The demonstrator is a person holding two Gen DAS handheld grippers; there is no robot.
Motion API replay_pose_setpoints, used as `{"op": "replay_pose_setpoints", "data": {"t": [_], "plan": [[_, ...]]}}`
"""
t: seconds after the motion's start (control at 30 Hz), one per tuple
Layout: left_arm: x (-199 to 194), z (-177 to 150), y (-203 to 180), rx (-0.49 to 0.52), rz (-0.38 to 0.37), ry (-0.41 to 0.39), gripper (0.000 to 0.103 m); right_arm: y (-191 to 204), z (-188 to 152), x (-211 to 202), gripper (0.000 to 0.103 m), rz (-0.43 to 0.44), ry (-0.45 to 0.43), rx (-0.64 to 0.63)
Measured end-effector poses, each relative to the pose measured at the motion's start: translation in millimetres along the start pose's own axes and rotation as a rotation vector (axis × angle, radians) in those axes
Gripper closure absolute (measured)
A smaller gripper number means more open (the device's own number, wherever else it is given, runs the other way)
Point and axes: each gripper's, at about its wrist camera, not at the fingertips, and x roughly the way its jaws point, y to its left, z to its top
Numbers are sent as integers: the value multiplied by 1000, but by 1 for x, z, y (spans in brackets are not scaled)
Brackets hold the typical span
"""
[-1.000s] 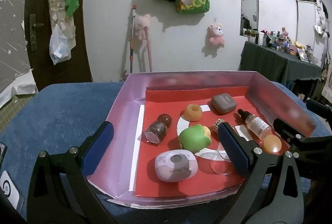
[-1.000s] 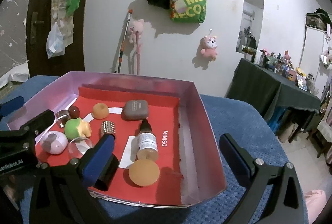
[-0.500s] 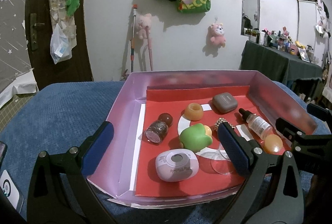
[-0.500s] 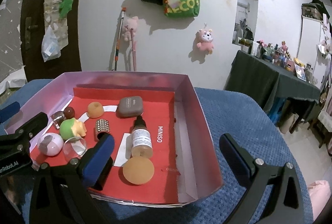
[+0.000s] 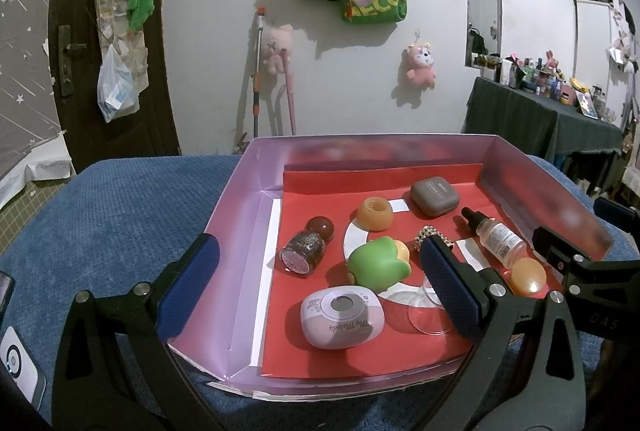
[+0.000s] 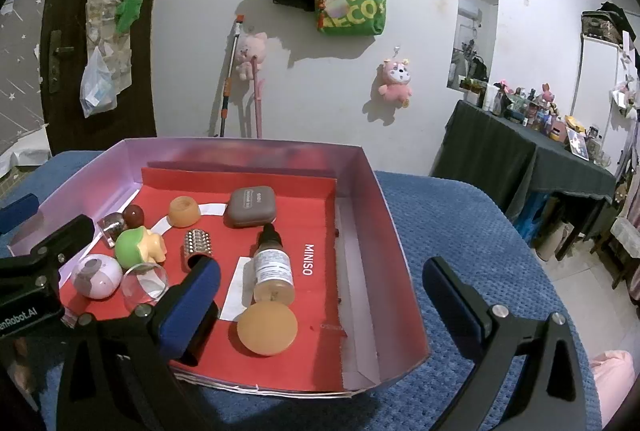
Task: Organize rigid objects
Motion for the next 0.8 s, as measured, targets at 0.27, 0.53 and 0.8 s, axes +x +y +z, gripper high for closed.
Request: {"op": "replay_pose_setpoints", "data": {"t": [0.27,0.53,0.8], "plan": [[0,0,0,-1,2,-1,1,0,0,0,0,2,1,1],[0,-1,0,-3,3,-2,1,0,0,3,0,1,6,5],[0,-1,1,-3,4,-2,1,1,0,3,0,2,7,6]]}}
